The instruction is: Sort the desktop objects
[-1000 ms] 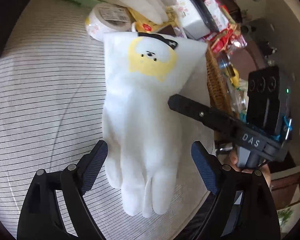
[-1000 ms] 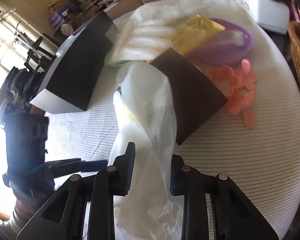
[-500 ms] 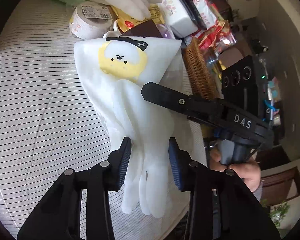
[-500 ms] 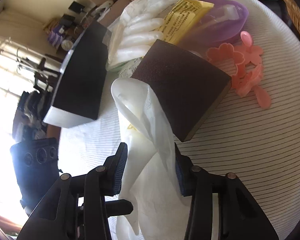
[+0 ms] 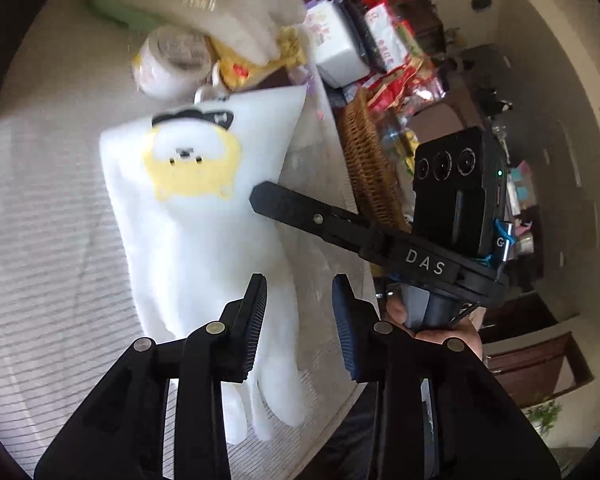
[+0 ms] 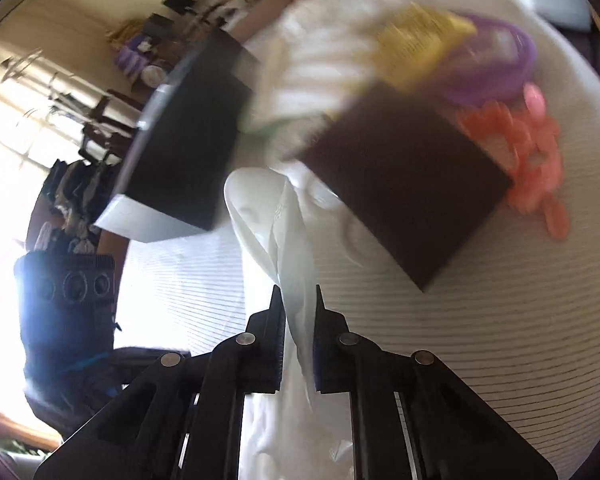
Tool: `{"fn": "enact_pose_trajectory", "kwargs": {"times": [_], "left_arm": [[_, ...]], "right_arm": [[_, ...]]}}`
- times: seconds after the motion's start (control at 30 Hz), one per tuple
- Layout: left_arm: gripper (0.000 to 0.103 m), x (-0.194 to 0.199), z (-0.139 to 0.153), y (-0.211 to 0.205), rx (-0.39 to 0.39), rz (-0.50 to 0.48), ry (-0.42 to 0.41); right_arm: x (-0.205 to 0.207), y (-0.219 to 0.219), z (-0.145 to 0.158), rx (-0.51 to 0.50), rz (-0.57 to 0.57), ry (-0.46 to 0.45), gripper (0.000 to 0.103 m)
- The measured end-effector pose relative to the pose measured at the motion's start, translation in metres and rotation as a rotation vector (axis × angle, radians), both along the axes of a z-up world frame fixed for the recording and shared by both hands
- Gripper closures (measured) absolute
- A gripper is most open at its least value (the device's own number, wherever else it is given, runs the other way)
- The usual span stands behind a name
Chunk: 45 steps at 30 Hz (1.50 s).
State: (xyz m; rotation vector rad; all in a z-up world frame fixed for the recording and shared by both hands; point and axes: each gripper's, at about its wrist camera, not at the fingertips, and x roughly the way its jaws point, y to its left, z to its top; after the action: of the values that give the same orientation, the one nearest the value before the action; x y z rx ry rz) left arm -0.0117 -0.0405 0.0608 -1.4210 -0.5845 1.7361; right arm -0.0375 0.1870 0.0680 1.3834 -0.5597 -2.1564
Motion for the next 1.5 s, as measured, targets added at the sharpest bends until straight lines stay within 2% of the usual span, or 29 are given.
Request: {"fn": "enact_pose_trajectory", "kwargs": {"times": [0.07, 0.13, 0.17, 0.2, 0.3, 0.37, 0.43, 0.47, 0.53, 0.57, 0.63, 0.73, 0.77, 0.83, 0.9, 1.0, 1.1, 1.17, 1.23, 1.27, 1.3, 1.37, 1.4, 1.43, 1.47, 1.5], "left_arm": [[0.065, 0.002, 0.033, -0.025, -0.072, 0.056, 0.167], [0.062, 0.004, 0.058, -0.054, -0.137, 0.133, 0.293], [0.06, 0.004, 0.067, -0.069, -0.154, 0.177, 0.34], [0.056, 0.003, 0.073, -0.083, -0.139, 0.208, 0.357], [0.047, -0.002, 0.076, -0.115, -0.088, 0.287, 0.361], [0.046, -0.002, 0.069, -0.122, -0.084, 0.269, 0.347], [0.044, -0.004, 0.056, -0.109, -0.122, 0.225, 0.313], [0.044, -0.003, 0.048, -0.101, -0.158, 0.202, 0.29], [0.044, 0.002, 0.029, -0.089, -0.208, 0.156, 0.242], [0.044, 0.003, 0.021, -0.082, -0.228, 0.144, 0.218], [0.044, 0.004, 0.008, -0.073, -0.236, 0.13, 0.17], [0.044, 0.003, -0.01, -0.06, -0.222, 0.101, 0.094], [0.042, 0.004, -0.014, -0.054, -0.244, 0.088, 0.088], [0.039, 0.006, -0.017, -0.039, -0.331, 0.074, 0.131], [0.038, 0.008, -0.021, -0.025, -0.422, 0.057, 0.174], [0.038, 0.011, -0.036, -0.006, -0.409, -0.01, 0.139], [0.039, 0.017, -0.036, 0.011, -0.474, -0.035, 0.182], [0.044, 0.014, -0.035, 0.009, -0.479, -0.002, 0.165], [0.044, 0.008, -0.034, -0.001, -0.475, 0.045, 0.153], [0.042, 0.004, -0.035, -0.006, -0.446, 0.057, 0.129], [0.042, 0.001, -0.039, -0.009, -0.384, 0.039, 0.082], [0.044, 0.001, -0.041, -0.008, -0.296, 0.013, 0.031], [0.052, 0.003, -0.04, -0.004, -0.276, -0.002, 0.03], [0.063, 0.005, -0.036, 0.001, -0.273, -0.009, 0.045], [0.089, 0.007, -0.032, 0.004, -0.274, -0.002, 0.064], [0.095, 0.008, -0.026, 0.005, -0.265, 0.013, 0.084]], "right_arm": [[0.008, -0.008, 0.028, 0.003, 0.026, 0.095, 0.095], [0.016, -0.017, 0.054, 0.019, 0.046, 0.182, 0.095], [0.018, -0.022, 0.065, 0.006, 0.056, 0.208, 0.096], [0.019, -0.026, 0.076, -0.014, 0.064, 0.225, 0.096], [0.018, -0.041, 0.103, -0.049, 0.092, 0.255, 0.096], [0.015, -0.053, 0.113, 0.012, 0.086, 0.247, 0.096], [0.019, -0.053, 0.115, 0.089, 0.052, 0.244, 0.091], [0.022, -0.051, 0.111, 0.115, 0.047, 0.231, 0.087], [0.029, -0.051, 0.097, 0.205, 0.043, 0.197, 0.049], [0.035, -0.052, 0.087, 0.257, 0.046, 0.186, 0.047], [0.047, -0.053, 0.067, 0.315, 0.068, 0.159, 0.047], [0.061, -0.054, 0.036, 0.346, 0.088, 0.104, 0.049], [0.065, -0.054, 0.027, 0.386, 0.08, 0.096, 0.049], [0.071, -0.048, 0.013, 0.455, 0.041, 0.067, 0.049], [0.074, -0.034, 0.002, 0.462, -0.004, 0.01, 0.049], [0.077, -0.014, -0.013, 0.425, -0.042, -0.06, 0.048], [0.08, -0.008, -0.021, 0.391, -0.041, -0.074, 0.047], [0.08, -0.008, -0.019, 0.407, -0.045, -0.066, 0.047], [0.081, -0.008, -0.018, 0.42, -0.048, -0.056, 0.046], [0.081, -0.009, -0.02, 0.422, -0.041, -0.056, 0.046], [0.081, -0.01, -0.021, 0.427, -0.036, -0.054, 0.046], [0.082, -0.01, -0.022, 0.433, -0.031, -0.039, 0.046], [0.082, -0.01, -0.023, 0.425, -0.031, -0.033, 0.045], [0.081, -0.009, -0.025, 0.413, -0.037, -0.029, 0.044], [0.08, -0.008, -0.027, 0.4, -0.043, -0.028, 0.043], [0.079, -0.006, -0.028, 0.387, -0.048, -0.028, 0.043]]}}
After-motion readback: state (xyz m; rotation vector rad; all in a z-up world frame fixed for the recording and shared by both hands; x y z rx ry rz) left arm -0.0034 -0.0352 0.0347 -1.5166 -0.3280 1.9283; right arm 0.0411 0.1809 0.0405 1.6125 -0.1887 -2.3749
